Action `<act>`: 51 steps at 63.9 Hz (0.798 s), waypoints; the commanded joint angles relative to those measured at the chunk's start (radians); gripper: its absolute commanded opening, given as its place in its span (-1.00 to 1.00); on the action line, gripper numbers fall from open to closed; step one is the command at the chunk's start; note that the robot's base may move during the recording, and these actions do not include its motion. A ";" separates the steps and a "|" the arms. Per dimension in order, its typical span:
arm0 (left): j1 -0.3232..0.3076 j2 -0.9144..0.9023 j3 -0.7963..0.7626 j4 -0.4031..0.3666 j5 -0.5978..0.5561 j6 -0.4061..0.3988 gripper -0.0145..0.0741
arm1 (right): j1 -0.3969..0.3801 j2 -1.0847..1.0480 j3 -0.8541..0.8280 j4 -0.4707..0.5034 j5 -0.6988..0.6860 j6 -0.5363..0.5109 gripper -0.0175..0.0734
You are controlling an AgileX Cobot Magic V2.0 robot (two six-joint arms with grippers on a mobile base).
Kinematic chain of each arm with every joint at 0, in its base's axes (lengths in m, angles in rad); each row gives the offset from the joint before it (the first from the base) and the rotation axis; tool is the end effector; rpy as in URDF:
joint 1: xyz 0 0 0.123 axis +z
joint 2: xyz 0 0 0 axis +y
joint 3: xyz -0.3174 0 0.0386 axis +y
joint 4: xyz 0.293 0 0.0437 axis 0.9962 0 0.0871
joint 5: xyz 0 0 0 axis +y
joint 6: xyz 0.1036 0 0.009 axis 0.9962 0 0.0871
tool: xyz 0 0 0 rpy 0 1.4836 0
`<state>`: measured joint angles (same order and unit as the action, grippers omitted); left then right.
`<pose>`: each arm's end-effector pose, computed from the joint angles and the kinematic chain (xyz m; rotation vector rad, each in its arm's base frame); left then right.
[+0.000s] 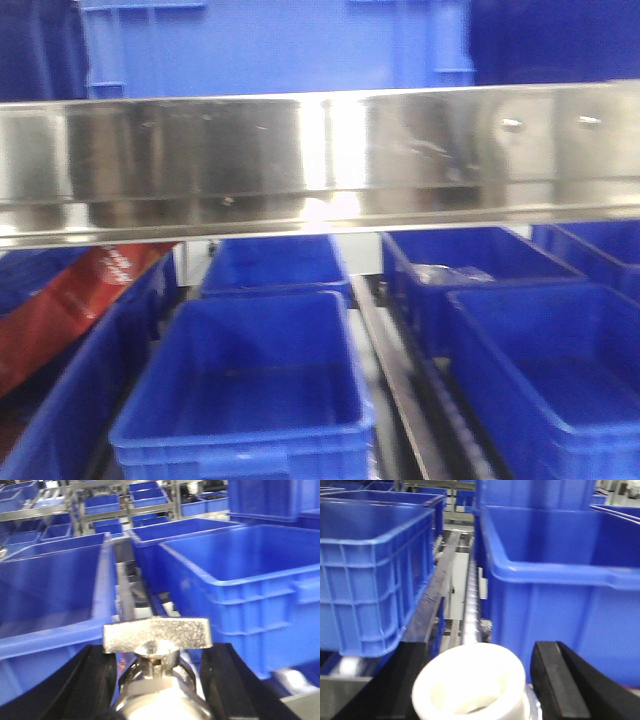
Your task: Place valve from conveyor to right shelf box
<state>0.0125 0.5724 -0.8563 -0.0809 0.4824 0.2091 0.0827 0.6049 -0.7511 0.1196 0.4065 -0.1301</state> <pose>0.1265 -0.0023 0.4399 0.1331 1.6760 0.0813 0.1458 0.0170 0.4035 -0.1241 1.7375 0.0870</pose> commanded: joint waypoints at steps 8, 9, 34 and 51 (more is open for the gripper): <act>-0.007 -0.007 -0.007 -0.006 -0.055 -0.005 -0.92 | -0.001 -0.007 -0.018 -0.005 -0.078 -0.003 -0.95; -0.007 -0.007 -0.007 -0.006 -0.055 -0.005 -0.92 | -0.001 -0.007 -0.018 -0.005 -0.078 -0.003 -0.95; -0.007 -0.007 -0.007 -0.006 -0.055 -0.005 -0.92 | -0.001 -0.007 -0.018 -0.005 -0.078 -0.003 -0.95; -0.007 -0.007 -0.007 -0.006 -0.055 -0.005 -0.92 | -0.001 -0.007 -0.018 -0.005 -0.078 -0.003 -0.95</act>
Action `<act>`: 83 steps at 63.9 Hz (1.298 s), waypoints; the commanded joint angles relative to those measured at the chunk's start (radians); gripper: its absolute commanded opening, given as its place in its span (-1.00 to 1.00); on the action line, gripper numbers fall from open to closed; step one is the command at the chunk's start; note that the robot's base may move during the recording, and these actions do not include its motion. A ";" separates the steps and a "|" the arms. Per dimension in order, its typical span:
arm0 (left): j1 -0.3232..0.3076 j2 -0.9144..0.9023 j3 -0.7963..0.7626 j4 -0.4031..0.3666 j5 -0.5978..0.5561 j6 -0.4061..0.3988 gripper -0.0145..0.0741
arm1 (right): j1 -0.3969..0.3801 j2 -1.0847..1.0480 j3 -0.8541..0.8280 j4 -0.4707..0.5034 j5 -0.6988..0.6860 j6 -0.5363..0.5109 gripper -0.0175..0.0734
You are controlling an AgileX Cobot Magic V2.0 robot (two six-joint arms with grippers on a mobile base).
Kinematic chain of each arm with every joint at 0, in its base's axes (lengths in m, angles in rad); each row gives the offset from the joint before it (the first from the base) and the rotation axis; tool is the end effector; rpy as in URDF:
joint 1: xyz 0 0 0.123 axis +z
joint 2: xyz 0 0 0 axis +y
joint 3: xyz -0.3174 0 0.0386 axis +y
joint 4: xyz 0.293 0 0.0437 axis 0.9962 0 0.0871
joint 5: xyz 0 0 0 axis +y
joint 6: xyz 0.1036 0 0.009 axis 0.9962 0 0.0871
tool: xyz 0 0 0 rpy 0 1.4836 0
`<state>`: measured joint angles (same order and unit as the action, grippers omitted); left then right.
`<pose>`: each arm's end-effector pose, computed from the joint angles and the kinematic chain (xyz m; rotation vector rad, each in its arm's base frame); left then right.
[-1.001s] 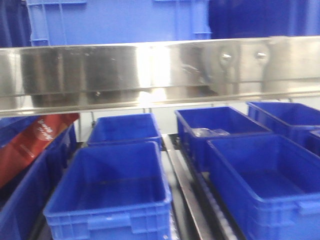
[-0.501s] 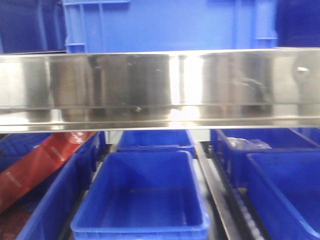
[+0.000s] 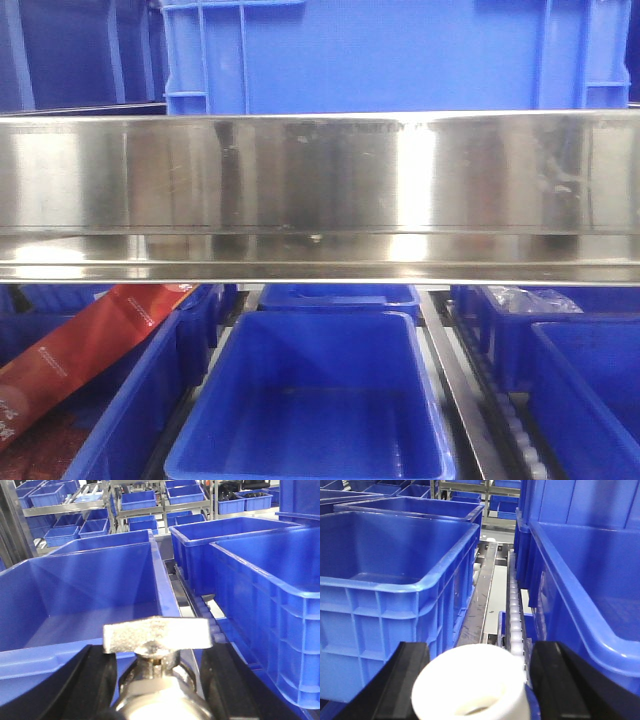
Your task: Place valve from conveyor to right shelf box
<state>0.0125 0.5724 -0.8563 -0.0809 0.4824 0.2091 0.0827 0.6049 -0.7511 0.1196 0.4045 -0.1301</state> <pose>0.1265 -0.0023 0.4399 0.1331 1.6760 0.0813 0.1459 0.0170 0.4037 -0.1238 1.7355 0.0868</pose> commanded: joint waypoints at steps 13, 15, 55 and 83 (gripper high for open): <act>-0.007 -0.007 -0.007 -0.006 -0.055 -0.005 -0.92 | -0.001 -0.007 -0.018 -0.005 -0.076 -0.003 -0.95; -0.007 -0.007 -0.007 -0.006 -0.055 -0.005 -0.92 | -0.001 -0.007 -0.018 -0.005 -0.076 -0.003 -0.95; -0.027 -0.007 -0.007 -0.006 -0.055 -0.005 -0.92 | -0.001 -0.007 -0.018 -0.005 -0.080 -0.003 -0.95; -0.026 -0.007 -0.007 -0.006 -0.101 -0.005 -0.92 | -0.001 -0.008 -0.018 -0.005 -0.145 -0.003 -0.95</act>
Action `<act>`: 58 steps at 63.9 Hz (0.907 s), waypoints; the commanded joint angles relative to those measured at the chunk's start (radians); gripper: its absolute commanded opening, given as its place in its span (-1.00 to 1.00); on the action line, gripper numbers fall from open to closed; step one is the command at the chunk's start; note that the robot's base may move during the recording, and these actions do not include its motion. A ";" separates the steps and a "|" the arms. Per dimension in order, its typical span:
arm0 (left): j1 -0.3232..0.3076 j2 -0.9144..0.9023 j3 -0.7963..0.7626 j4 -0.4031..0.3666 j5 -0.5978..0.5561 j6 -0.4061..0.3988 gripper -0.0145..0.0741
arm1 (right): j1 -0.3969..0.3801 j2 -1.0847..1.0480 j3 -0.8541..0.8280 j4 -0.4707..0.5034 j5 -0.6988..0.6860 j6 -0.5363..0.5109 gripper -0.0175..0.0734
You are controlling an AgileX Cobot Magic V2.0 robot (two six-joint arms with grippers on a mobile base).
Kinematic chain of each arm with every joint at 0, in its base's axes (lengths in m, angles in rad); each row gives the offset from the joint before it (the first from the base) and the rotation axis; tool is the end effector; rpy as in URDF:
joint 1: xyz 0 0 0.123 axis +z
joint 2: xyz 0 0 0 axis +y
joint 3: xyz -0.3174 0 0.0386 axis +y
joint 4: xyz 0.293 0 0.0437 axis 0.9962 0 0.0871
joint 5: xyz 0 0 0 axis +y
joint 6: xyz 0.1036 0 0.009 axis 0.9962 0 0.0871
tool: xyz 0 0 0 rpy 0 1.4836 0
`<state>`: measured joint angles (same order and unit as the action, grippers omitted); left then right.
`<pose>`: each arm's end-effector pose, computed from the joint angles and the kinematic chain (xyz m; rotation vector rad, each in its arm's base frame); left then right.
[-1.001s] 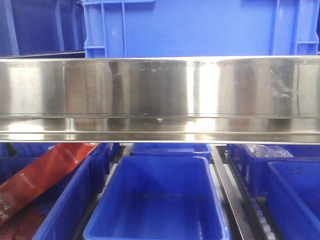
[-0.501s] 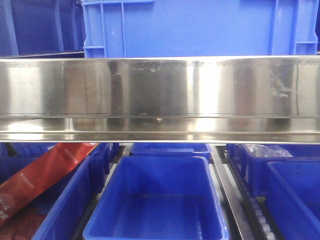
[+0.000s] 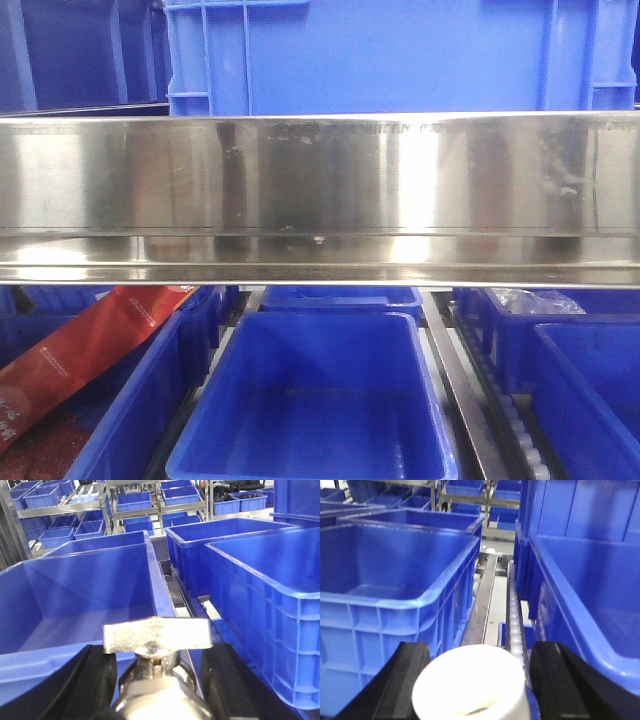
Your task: Place valve from conveyor to right shelf box
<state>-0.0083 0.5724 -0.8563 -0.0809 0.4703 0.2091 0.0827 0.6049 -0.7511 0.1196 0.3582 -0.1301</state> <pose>0.1265 -0.0049 0.4412 0.1487 1.6624 0.0668 0.1466 0.0165 0.4084 -0.1166 1.6898 0.0838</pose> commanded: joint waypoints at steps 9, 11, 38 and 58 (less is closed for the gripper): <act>-0.006 -0.007 -0.007 -0.006 -0.121 -0.005 -0.92 | -0.001 -0.008 -0.018 -0.005 -0.093 -0.003 -0.95; -0.006 -0.007 -0.007 -0.006 -0.121 -0.005 -0.92 | -0.001 -0.008 -0.018 -0.005 -0.093 -0.003 -0.95; -0.085 0.179 -0.204 -0.006 -0.073 -0.005 -0.92 | 0.002 0.057 -0.155 -0.005 -0.075 -0.003 -0.95; -0.367 0.657 -0.709 -0.008 0.037 -0.005 -0.92 | 0.161 0.416 -0.615 -0.005 0.016 -0.003 -0.95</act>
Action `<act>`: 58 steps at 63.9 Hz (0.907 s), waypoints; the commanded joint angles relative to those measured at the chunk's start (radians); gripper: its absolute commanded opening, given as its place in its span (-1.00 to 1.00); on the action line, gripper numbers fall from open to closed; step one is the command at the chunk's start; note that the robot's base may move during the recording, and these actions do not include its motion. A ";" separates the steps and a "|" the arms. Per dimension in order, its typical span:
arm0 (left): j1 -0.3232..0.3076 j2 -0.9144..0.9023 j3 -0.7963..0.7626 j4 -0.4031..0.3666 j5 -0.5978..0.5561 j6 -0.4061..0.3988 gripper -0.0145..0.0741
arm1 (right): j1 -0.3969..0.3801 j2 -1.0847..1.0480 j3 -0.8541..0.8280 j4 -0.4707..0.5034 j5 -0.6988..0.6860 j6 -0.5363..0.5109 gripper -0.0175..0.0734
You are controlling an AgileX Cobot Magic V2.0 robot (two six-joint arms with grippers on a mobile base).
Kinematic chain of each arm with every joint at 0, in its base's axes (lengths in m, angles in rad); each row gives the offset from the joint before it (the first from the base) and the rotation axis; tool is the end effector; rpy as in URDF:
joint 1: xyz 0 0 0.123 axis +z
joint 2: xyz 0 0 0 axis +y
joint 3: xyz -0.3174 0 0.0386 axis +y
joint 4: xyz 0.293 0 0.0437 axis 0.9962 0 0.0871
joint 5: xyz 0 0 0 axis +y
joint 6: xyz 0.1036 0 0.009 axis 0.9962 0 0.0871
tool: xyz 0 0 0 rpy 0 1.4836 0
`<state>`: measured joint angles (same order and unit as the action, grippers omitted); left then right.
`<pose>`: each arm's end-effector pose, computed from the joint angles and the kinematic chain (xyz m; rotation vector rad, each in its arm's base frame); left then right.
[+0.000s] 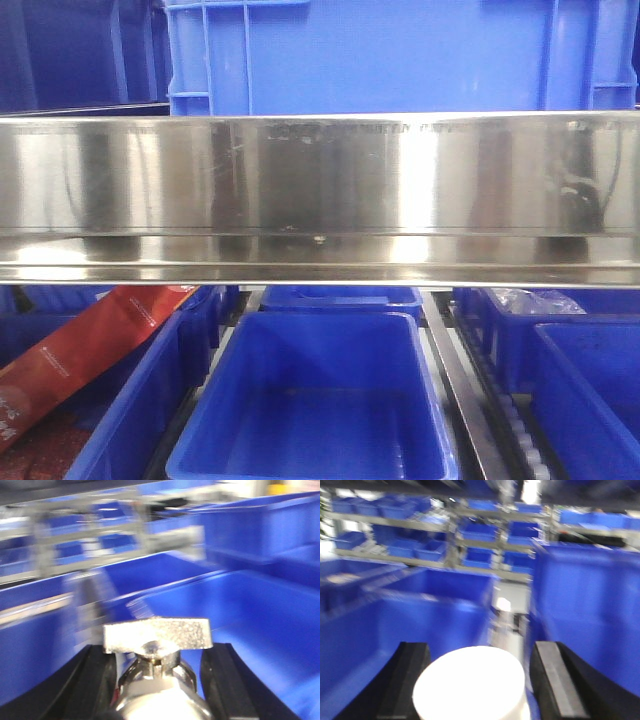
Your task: Place valve from conveyor to right shelf box
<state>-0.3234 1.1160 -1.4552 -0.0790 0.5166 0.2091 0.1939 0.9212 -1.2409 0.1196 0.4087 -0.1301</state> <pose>0.2457 -0.0866 0.5545 0.4108 1.6108 -0.1712 0.2022 0.0447 0.5327 -0.2051 1.5592 0.1736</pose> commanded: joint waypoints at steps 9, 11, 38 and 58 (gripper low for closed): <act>-0.118 0.323 -0.307 -0.038 0.005 -0.005 -0.92 | 0.134 0.277 -0.301 -0.005 -0.034 -0.003 -0.95; -0.127 0.371 -0.349 -0.045 0.022 -0.005 -0.92 | 0.148 0.316 -0.333 -0.005 -0.034 -0.003 -0.95; -0.139 0.700 -0.494 -0.104 0.105 -0.005 -0.92 | 0.178 0.607 -0.411 -0.005 0.026 -0.003 -0.95; -0.139 0.753 -0.494 -0.123 0.151 -0.005 -0.67 | 0.178 0.712 -0.411 -0.005 0.069 -0.003 -0.70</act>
<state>-0.4588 1.8810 -1.9286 -0.1841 0.6981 0.2091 0.3709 1.6357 -1.6306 0.1219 0.5139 -0.1301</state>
